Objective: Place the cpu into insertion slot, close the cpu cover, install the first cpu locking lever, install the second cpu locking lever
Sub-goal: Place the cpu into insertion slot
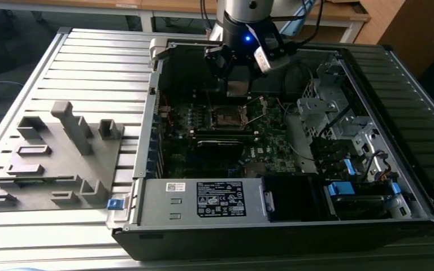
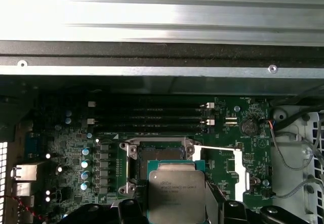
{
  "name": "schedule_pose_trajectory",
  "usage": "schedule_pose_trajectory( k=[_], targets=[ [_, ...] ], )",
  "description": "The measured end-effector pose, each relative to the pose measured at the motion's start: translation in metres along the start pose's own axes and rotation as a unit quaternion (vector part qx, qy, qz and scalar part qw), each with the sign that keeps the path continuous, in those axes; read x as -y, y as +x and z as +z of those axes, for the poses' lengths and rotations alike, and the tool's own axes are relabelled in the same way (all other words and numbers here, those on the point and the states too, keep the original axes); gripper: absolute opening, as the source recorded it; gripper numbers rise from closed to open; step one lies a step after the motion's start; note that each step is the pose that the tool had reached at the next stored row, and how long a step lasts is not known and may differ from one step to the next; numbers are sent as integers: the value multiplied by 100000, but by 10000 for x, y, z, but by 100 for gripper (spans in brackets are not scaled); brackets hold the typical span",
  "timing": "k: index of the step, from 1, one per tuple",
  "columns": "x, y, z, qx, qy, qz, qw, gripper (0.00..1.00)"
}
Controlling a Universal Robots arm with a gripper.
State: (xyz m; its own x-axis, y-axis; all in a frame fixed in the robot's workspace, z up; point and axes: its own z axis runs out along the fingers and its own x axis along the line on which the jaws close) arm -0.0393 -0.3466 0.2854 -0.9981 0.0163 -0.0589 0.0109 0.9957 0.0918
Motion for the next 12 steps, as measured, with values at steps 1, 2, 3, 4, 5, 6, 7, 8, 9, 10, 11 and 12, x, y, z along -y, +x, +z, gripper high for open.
schedule_pose_trajectory(
  k=[1,2,3,4,5,6,7,8,9,10,11,12],
  targets=[
    [0,0,0,-7,4,0,100000,54],
    [0,0,-1,-61,9,-3,100000,54],
    [0,0,-1,-115,12,0,100000,54],
    [0,0,-1,-114,9,2,100000,54],
    [0,-1,1,-114,10,1,100000,54],
    [0,-1,5,-105,-9,1,100000,54],
    [1,0,10,-104,-11,-1,100000,54],
    [2,0,15,-112,5,0,100000,54],
    [2,1,21,-113,6,2,100000,54],
    [3,1,29,-113,7,0,100000,54],
    [4,2,37,-114,9,1,100000,54],
    [4,2,45,-115,12,1,100000,54]
  ],
)
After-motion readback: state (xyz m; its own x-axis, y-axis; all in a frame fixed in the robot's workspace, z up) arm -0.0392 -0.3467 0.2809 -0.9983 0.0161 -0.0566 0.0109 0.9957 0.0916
